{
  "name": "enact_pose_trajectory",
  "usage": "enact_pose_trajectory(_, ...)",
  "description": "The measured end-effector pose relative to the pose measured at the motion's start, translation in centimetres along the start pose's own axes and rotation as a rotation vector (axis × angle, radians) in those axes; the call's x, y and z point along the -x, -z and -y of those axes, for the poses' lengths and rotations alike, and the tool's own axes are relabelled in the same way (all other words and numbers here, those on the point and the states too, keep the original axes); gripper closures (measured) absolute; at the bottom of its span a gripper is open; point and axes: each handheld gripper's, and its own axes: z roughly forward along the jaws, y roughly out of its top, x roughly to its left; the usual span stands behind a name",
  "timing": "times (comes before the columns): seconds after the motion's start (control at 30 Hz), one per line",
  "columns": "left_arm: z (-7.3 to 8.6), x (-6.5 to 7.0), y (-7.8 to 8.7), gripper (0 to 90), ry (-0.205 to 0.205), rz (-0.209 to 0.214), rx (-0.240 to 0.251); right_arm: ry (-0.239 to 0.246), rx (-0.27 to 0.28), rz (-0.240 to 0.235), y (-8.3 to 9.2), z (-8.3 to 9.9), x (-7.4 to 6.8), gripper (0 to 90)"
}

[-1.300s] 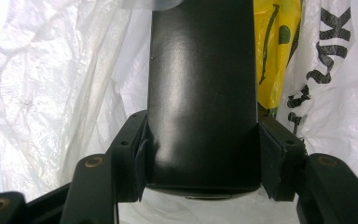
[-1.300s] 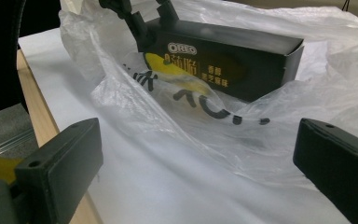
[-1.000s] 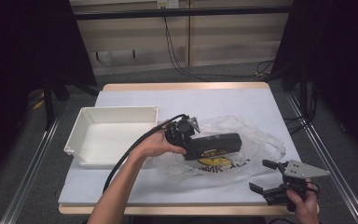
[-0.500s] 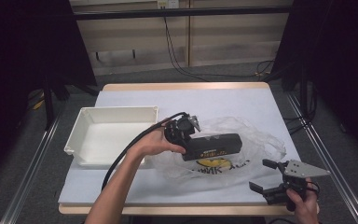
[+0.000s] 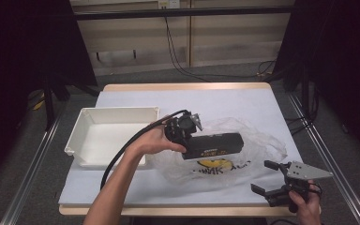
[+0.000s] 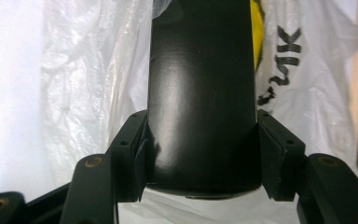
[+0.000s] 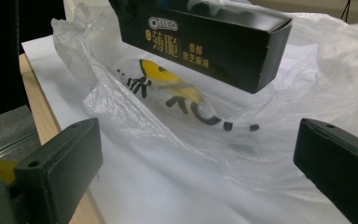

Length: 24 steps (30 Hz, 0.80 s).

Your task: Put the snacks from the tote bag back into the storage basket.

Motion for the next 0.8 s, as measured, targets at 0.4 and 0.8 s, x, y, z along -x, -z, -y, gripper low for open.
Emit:
enact_pose_trajectory(0.4,0.4,0.5,0.7,43.3,-0.035,0.029,-0.014,0.000,0.005,-0.001,0.0,0.0,0.0,0.8)
enact_pose_trajectory(0.8,1.3,1.3,2.2,43.3,-0.033,0.022,0.094,-0.006,0.088,0.031,0.3,0.2,-0.2,0.4)
